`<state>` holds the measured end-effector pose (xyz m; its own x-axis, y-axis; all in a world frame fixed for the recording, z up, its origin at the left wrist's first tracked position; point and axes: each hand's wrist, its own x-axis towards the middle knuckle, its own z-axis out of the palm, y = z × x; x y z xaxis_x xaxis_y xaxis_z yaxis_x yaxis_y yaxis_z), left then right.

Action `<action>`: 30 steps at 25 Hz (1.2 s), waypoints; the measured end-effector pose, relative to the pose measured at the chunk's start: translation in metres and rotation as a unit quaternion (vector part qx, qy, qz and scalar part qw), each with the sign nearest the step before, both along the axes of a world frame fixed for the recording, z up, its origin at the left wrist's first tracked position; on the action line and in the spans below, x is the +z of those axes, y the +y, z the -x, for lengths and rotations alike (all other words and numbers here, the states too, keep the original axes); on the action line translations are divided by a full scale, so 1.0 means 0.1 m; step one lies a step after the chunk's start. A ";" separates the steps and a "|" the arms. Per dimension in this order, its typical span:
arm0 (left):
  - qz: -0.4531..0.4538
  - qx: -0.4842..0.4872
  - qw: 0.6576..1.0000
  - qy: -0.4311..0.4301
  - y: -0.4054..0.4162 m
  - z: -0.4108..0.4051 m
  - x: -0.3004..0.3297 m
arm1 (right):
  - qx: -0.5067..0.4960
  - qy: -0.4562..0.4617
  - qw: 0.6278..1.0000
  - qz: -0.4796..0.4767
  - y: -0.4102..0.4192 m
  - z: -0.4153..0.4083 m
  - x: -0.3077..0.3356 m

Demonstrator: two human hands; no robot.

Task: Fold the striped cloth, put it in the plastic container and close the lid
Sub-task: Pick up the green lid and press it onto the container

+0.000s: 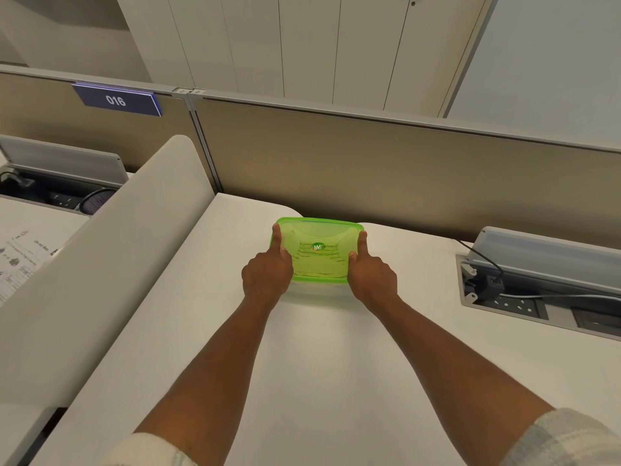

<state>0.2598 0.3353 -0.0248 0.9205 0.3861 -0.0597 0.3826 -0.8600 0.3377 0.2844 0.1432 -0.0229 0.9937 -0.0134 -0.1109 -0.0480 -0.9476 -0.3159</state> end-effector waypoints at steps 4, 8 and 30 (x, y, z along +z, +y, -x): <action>-0.005 -0.004 1.000 0.000 0.02 0.00 -0.01 | 0.006 -0.005 1.000 0.010 0.00 -0.01 -0.02; -0.009 -0.009 1.000 0.003 0.03 -0.02 -0.01 | 0.014 -0.003 1.000 0.017 -0.01 -0.03 -0.01; -0.007 -0.052 0.999 -0.005 0.07 -0.10 -0.04 | -0.006 -0.013 1.000 0.012 -0.02 0.02 0.01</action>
